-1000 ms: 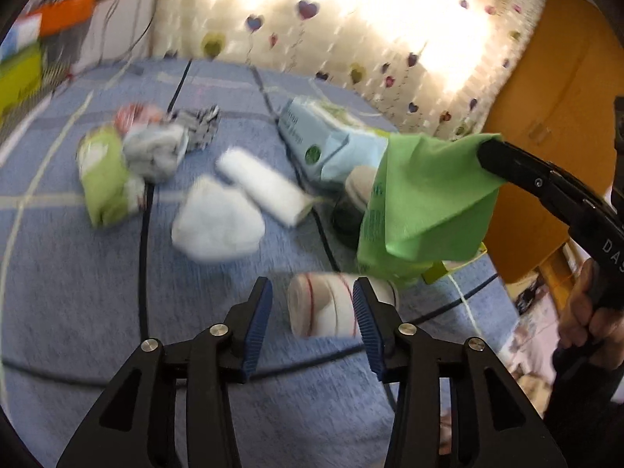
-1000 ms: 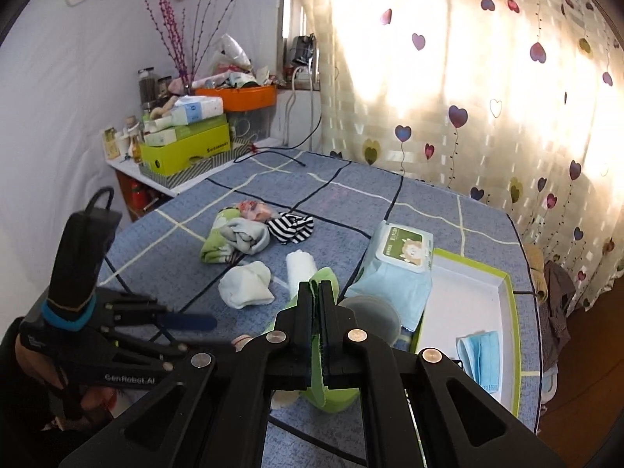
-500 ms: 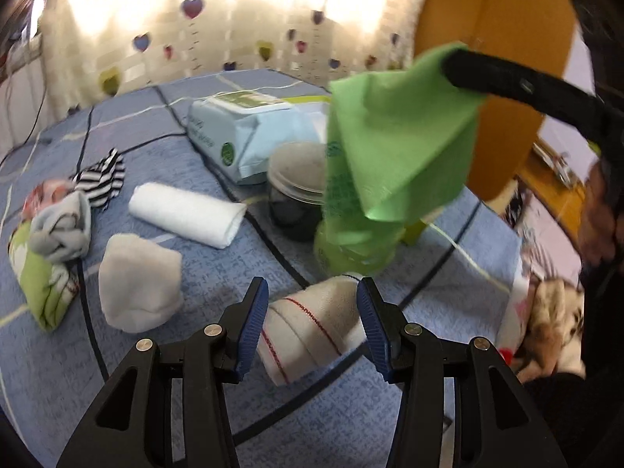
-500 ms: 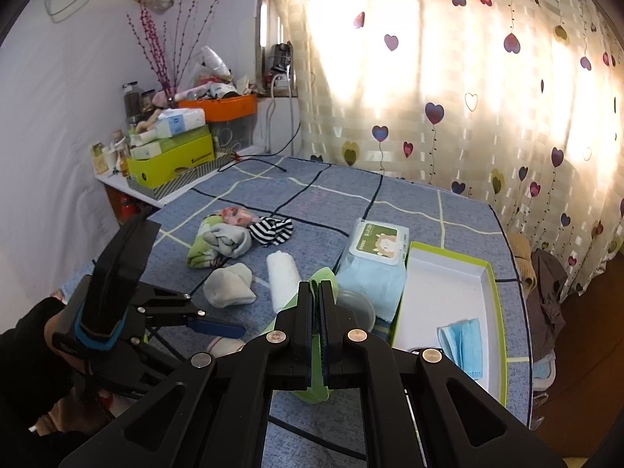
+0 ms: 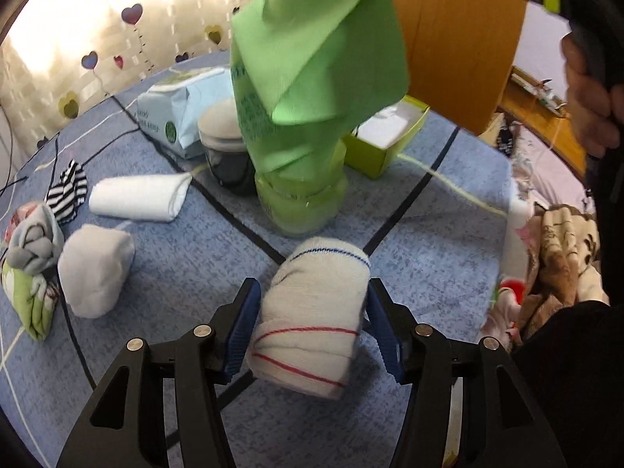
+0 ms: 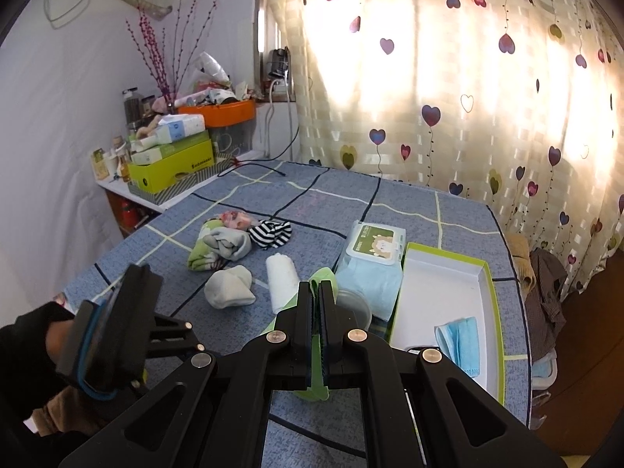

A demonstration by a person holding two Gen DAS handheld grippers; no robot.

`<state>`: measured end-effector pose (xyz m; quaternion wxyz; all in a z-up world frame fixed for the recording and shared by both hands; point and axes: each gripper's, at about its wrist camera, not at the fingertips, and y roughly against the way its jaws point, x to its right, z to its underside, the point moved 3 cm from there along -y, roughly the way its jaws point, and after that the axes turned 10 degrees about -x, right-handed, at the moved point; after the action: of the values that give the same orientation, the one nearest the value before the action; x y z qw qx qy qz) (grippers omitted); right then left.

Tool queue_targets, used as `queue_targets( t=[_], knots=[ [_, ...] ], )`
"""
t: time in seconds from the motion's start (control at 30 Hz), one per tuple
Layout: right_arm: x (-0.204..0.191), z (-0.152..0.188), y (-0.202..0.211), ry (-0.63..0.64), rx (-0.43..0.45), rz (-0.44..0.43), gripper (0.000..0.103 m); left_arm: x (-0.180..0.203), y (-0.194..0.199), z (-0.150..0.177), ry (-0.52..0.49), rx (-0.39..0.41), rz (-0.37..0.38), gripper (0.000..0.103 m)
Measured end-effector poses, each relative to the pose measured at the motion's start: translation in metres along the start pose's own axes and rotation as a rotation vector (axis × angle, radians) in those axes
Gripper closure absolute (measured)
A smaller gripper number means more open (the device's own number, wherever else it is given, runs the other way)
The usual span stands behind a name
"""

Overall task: Organize soft objects
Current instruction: 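Lift the green cloth and bandage roll and carry them toward the tray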

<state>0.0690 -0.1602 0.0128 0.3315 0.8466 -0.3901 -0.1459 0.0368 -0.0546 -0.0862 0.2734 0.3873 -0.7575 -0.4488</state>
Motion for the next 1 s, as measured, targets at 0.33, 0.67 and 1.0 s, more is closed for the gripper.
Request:
queue_targets(
  t=[0.33,0.67,1.0],
  knots=[
    [0.012,0.006,0.010,-0.033,0.024,-0.009,0.100,-0.006,0.012,0.019,0.210,0.062,-0.039,0.055],
    [0.034,0.007,0.020,-0.079,0.053,0.007,0.099,-0.011,0.051,0.001,0.321,0.175,-0.006,0.055],
    [0.056,0.008,0.031,-0.110,0.078,0.039,0.099,-0.020,0.076,-0.026,0.389,0.239,0.014,0.055]
  ],
)
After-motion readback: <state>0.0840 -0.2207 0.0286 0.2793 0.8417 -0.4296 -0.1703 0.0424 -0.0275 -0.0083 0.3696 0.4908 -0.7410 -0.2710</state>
